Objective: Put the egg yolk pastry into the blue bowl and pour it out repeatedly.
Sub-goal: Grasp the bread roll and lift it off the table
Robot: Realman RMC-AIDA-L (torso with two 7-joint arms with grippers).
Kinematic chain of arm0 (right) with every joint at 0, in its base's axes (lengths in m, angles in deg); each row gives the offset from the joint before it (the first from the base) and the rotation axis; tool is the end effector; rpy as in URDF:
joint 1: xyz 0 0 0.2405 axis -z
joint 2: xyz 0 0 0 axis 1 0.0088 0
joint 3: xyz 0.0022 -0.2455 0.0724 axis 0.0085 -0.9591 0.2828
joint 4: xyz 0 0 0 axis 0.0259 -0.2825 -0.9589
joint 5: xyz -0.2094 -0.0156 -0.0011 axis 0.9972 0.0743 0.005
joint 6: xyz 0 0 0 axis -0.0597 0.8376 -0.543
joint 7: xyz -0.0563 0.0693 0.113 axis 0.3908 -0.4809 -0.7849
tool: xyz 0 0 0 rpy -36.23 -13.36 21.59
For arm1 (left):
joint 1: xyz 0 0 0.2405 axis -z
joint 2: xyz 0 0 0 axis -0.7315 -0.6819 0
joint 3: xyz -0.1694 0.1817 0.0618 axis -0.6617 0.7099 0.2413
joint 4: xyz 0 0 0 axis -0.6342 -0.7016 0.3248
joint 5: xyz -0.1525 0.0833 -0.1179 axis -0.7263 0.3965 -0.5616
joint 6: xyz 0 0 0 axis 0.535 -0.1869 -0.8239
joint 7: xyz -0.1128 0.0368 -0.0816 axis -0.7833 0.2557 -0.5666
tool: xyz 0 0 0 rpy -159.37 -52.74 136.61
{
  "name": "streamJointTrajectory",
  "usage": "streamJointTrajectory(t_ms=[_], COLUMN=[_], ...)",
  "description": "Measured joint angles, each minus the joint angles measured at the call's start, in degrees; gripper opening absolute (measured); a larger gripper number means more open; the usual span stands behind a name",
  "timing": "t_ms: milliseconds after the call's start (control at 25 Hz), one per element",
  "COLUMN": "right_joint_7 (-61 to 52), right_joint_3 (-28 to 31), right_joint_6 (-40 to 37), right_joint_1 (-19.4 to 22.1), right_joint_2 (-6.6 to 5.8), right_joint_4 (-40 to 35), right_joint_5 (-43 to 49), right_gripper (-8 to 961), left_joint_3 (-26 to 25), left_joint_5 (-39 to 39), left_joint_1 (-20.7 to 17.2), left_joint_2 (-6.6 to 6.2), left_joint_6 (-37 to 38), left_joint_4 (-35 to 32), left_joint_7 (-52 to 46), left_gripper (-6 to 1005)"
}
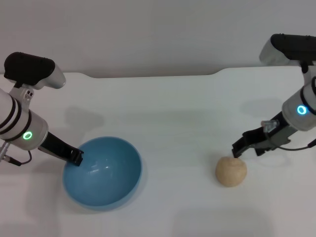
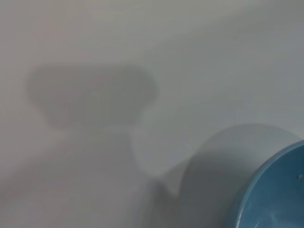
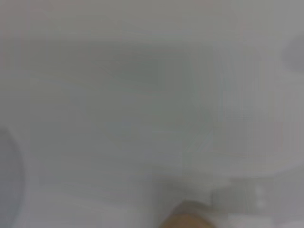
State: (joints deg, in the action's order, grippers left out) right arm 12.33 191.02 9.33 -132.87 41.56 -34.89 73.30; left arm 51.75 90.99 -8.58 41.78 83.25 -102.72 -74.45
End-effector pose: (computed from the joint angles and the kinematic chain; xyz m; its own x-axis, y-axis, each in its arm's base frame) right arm 0.2238 0.3859 -0.0167 0.2416 -0.9703 -0.0103 -0.8436 -0.2048 -0.4963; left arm -0.2608 0.3756 -0.0162 0.4947 0.8630 -0.1031 0.7181 -0.4726 -0.5108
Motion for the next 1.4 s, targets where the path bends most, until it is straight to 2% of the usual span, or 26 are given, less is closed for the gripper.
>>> streamJointTrajectory(t_ms=[560, 920, 1400], right_joint_7=[0.7, 2.0, 2.3], right_joint_3=[-0.5, -0.4, -0.5], right_joint_6=[-2.2, -4.4, -4.8], right_joint_1=[-0.5, -1.0, -1.5], right_joint_2=[0.13, 1.22, 1.44], right_joint_4=[-3.6, -4.8, -8.0], right_joint_5=[-1.4, -1.5, -2.9], right_gripper=[603, 603, 604], left_joint_3=[0.0, -0.1, 0.0], left_joint_5=[0.2, 0.3, 0.3], left_joint_1=[0.2, 0.6, 1.1], left_joint_2=[0.00, -0.11, -0.12], left_joint_6=[0.0, -0.5, -0.6], left_joint_4=[0.1, 1.1, 1.5], left_joint_7=[0.0, 0.1, 0.1], left_gripper=[0, -1, 0])
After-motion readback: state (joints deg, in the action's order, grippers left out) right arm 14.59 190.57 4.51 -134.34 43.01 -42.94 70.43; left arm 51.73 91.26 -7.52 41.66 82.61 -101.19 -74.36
